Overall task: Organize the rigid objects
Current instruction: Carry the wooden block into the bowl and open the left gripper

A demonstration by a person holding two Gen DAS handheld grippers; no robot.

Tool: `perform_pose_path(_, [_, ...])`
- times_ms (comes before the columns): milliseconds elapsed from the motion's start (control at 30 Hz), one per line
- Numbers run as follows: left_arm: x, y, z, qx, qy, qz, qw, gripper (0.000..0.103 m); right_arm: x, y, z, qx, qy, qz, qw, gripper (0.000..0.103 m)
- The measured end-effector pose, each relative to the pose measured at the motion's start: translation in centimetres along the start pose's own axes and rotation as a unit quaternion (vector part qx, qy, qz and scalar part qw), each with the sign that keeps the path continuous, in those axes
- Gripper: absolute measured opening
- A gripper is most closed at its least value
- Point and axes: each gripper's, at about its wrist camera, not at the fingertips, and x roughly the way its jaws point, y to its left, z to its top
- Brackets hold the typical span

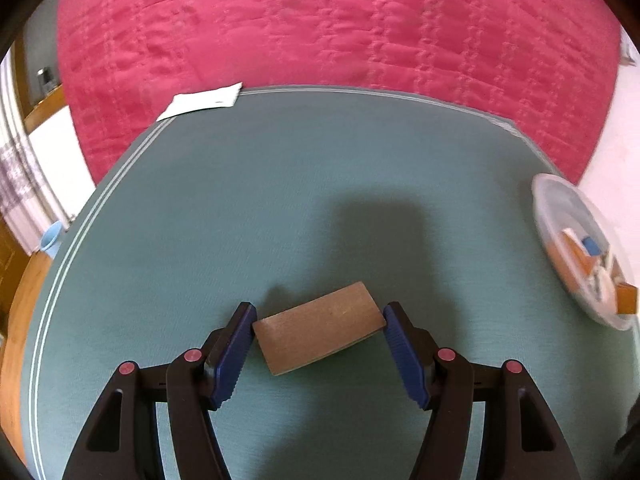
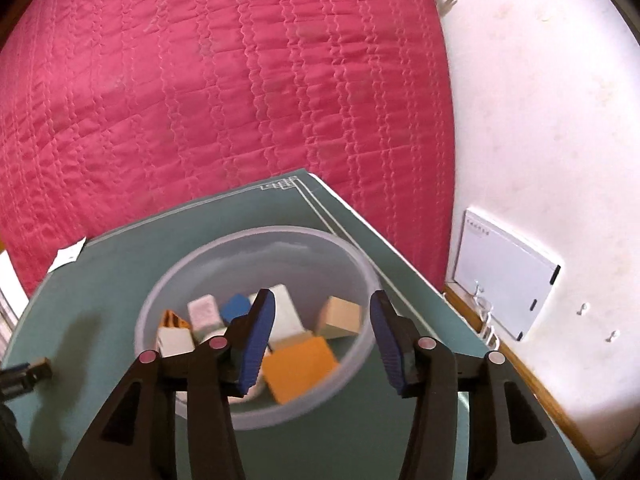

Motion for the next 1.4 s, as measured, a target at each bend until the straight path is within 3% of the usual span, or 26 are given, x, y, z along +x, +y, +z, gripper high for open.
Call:
perform_pose_path(367, [-1.2,-7.6,2.7,0.066,-0.029,-0.041,0.9966,0.068,0.0,-1.4,-0.6,0.021,-0.002,0.021,1.0,0.053])
perform_pose_path(767, [0.6,-16.5,5.5,0.123,-0.036,-0.103,0.9864,0.068,-0.5,-1.9,-1.0,0.047,-0.012,0.044,0.998,0.056])
perform_pose_path(900, [2.0,-18.9,6.6,0.137,-0.024,-0.12,0.983,0.069,-0.4,-2.2,-1.1,0.059,-0.01,0.051,0.997,0.066])
perform_pose_path(1267, [4.2,-22.9,9.1,0.165,-0.018,-0.142,0.9759,0.069,-0.4,-2.6,-1.2,0.067,-0.007,0.058,0.996,0.066])
perform_pose_path(1400, [4.6,-23.7,9.3,0.169,-0.006,-0.17,0.9708,0.072,-0.4,-2.6,-1.1,0.066,-0.007,0.058,0.996,0.066])
